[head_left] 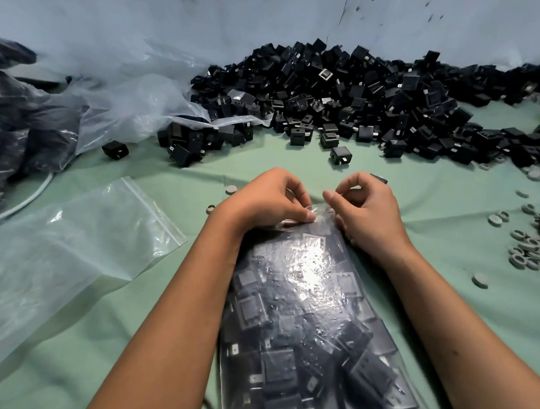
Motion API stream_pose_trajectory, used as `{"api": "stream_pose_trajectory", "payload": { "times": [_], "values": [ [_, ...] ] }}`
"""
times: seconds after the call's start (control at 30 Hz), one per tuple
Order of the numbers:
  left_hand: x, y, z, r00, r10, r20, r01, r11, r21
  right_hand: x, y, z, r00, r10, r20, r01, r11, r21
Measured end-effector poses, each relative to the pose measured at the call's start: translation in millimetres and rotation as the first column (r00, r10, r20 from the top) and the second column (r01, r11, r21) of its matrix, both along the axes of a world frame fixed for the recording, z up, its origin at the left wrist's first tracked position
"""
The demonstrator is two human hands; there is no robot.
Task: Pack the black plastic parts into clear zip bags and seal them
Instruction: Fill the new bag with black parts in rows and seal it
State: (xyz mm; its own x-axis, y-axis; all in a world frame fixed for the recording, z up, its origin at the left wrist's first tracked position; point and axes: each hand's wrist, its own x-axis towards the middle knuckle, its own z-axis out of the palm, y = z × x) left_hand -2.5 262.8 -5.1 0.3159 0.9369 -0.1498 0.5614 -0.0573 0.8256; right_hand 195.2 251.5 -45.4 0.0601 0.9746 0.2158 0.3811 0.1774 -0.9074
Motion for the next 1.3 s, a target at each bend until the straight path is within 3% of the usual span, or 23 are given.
{"api": "stream_pose_trajectory", "payload": {
  "times": [0.2, 0.5, 0.73, 0.87, 0.93, 1.03, 1.2, 1.3],
  "values": [
    [-1, 0, 1, 1.000, -0.006, 0.017, 0.005, 1.000, 0.013, 9, -3, 6, 0.980, 0.104, -0.168, -0.131, 0.979, -0.159],
    [2, -1, 6, 0.998, 0.013, -0.064, -0.010, 0.999, 0.046, 12, -5, 5, 0.940, 0.175, -0.293, -0.207, 0.975, -0.082],
    [14, 0, 5, 1.000, 0.006, 0.008, -0.007, 0.994, 0.108, 13, -5, 4, 0.916, 0.220, -0.336, -0.242, 0.970, -0.025],
    [13, 2, 3, 1.000, 0.020, 0.015, -0.022, 0.994, 0.109, 11, -3, 4, 0.962, 0.155, -0.227, -0.179, 0.980, -0.087],
    [15, 2, 2, 0.999, 0.031, 0.013, -0.033, 0.994, 0.106, 12, -3, 3, 0.977, 0.177, -0.117, -0.191, 0.974, -0.119],
    [15, 2, 1, 0.999, 0.033, 0.024, -0.035, 0.995, 0.094, 14, -5, 5, 0.974, 0.212, -0.083, -0.223, 0.963, -0.152],
    [14, 2, -2, 0.995, 0.039, 0.088, -0.045, 0.997, 0.067, 10, -5, 3, 0.978, 0.203, -0.054, -0.207, 0.973, -0.099],
    [13, 1, -1, 0.999, -0.003, 0.047, 0.000, 0.999, 0.051, 8, -6, 3, 0.982, 0.187, 0.003, -0.187, 0.981, -0.042]
  ]
}}
